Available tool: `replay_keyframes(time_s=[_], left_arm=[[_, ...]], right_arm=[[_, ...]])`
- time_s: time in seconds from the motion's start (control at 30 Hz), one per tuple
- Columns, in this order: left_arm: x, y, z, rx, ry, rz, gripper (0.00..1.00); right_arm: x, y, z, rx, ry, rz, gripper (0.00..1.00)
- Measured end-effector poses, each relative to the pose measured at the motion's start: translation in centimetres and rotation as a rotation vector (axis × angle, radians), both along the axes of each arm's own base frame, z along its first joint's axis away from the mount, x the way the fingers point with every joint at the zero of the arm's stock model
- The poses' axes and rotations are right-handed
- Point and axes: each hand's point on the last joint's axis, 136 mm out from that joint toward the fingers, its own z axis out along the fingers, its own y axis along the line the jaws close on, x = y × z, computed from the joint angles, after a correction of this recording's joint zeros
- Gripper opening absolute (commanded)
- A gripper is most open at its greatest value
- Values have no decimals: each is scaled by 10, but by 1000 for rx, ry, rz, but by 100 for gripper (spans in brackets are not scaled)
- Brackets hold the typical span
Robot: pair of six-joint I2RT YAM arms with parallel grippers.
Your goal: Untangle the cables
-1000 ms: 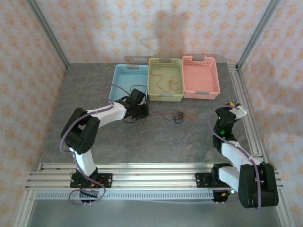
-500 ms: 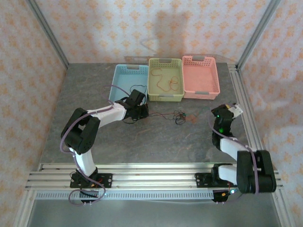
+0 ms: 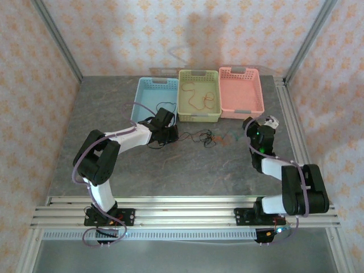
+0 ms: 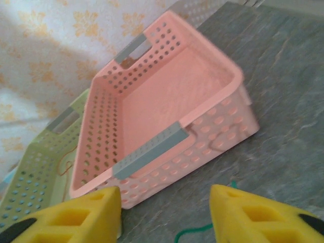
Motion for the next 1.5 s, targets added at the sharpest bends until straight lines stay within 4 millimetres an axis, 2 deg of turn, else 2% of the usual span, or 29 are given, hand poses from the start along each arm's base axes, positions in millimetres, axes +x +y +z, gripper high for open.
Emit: replay_keyframes(time_s=[0.13, 0.2, 0.37, 0.47, 0.6, 0.77, 0.87, 0.97, 1.03, 1.17, 1.4, 1.5], left_arm=[[0, 0, 0, 0, 0, 0, 0], [0, 0, 0, 0, 0, 0, 0], [0, 0, 0, 0, 0, 0, 0], [0, 0, 0, 0, 0, 0, 0], [0, 0, 0, 0, 0, 0, 0], [0, 0, 0, 0, 0, 0, 0], [0, 0, 0, 0, 0, 0, 0], [0, 0, 0, 0, 0, 0, 0], [0, 0, 0, 0, 0, 0, 0], [0, 0, 0, 0, 0, 0, 0], [0, 0, 0, 0, 0, 0, 0], [0, 0, 0, 0, 0, 0, 0]], right_arm=[[-3, -5, 15, -23, -33, -26, 49], [-1, 2, 12, -20, -22, 4, 49], [13, 45, -2, 4, 37, 185, 44], [19, 74, -3, 3, 58, 316, 36], [24, 102, -1, -24, 97, 452, 38], [16, 122, -5, -81, 151, 592, 40], [6, 138, -7, -153, 171, 677, 30], [-8, 157, -3, -220, 158, 763, 36], [-11, 161, 1, -245, 137, 787, 41], [-15, 163, -1, -260, 141, 812, 41], [-21, 166, -35, -245, 248, 837, 42], [-23, 167, -42, -242, 271, 844, 43]])
